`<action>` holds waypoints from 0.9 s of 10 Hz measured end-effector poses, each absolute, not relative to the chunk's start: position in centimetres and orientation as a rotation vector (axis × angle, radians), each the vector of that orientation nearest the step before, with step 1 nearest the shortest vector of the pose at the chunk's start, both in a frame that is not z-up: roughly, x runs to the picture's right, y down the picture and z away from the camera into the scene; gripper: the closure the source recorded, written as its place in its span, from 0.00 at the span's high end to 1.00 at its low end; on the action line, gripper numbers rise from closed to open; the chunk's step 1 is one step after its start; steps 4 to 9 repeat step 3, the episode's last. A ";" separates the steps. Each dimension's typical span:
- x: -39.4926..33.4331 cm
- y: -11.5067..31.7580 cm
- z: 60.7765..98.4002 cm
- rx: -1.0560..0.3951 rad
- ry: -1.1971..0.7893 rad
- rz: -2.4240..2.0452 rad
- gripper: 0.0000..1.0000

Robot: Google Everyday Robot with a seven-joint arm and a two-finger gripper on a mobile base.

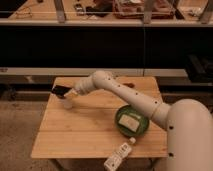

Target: Place the eraser in the ceramic cup

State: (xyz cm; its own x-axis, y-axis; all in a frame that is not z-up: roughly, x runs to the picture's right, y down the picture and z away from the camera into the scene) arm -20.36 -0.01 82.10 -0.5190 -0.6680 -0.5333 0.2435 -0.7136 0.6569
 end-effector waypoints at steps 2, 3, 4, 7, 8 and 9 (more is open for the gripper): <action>-20.1 -0.7 81.0 1.136 -0.736 -2.238 0.80; -20.0 -0.7 81.0 1.138 -0.739 -2.238 0.80; -20.0 -0.7 81.0 1.138 -0.739 -2.238 0.80; -20.0 -0.7 81.0 1.138 -0.739 -2.238 0.80; -20.0 -0.7 81.0 1.138 -0.739 -2.238 0.80; -20.0 -0.7 81.0 1.138 -0.739 -2.238 0.80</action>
